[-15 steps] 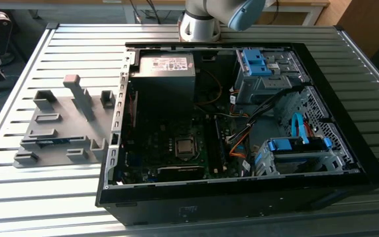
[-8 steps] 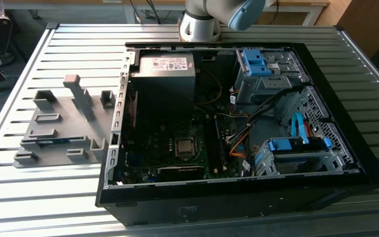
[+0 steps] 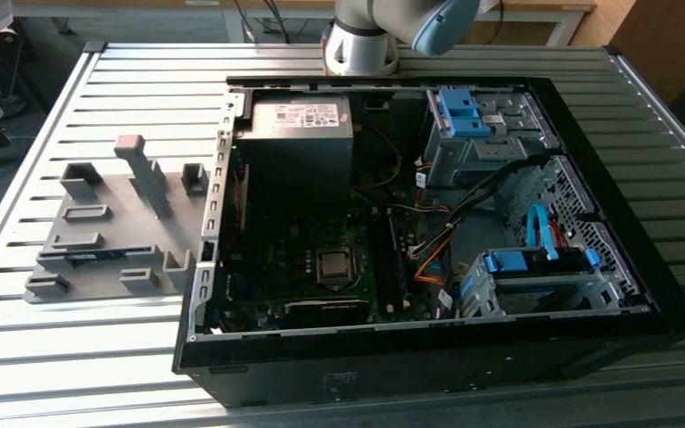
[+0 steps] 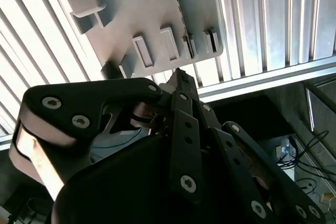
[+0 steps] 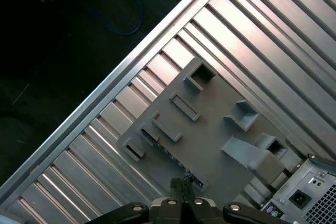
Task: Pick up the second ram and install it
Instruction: 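Pick up the second ram and move it above second insertion slot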
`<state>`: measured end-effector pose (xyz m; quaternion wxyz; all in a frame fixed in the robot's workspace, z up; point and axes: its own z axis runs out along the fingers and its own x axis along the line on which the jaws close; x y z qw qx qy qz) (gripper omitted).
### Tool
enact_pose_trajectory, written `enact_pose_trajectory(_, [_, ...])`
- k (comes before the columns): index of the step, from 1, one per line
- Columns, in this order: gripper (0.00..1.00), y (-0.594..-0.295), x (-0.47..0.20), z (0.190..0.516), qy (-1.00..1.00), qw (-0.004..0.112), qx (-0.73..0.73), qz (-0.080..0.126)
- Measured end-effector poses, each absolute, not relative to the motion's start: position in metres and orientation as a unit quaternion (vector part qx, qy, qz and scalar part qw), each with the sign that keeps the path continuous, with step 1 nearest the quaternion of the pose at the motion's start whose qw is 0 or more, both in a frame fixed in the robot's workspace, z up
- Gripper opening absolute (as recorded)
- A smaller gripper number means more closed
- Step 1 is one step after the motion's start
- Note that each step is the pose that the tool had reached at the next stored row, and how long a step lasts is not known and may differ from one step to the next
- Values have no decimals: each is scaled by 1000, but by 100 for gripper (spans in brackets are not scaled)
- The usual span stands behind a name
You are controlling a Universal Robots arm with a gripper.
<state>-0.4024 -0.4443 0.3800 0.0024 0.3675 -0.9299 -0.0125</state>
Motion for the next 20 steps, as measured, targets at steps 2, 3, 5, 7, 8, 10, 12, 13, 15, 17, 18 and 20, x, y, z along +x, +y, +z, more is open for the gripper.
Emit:
enact_pose_trajectory(2, [11, -444, -402, 380, -927, 3, 375, -12])
enact_pose_trajectory(3, [11, -444, -402, 380, -926, 3, 378, -12])
enact_pose_trajectory(5, [11, -444, -402, 380, -923, 3, 384, -12])
enact_pose_trajectory(7, [11, -444, -402, 380, -921, 3, 390, -12])
enact_pose_trajectory(8, [11, -444, -402, 379, -919, 3, 393, -12])
enact_pose_trajectory(10, [11, -444, -402, 379, -917, 3, 399, -12])
enact_pose_trajectory(12, [11, -444, -402, 379, -915, 3, 404, -12])
enact_pose_trajectory(13, [11, -444, -402, 379, -913, 3, 407, -12])
enact_pose_trajectory(15, [11, -444, -402, 378, -911, 3, 412, -12])
enact_pose_trajectory(17, [11, -444, -402, 378, -909, 3, 417, -12])
enact_pose_trajectory(18, [11, -444, -402, 378, -907, 3, 420, -12])
enact_pose_trajectory(20, [11, -444, -402, 378, -905, 3, 425, -12])
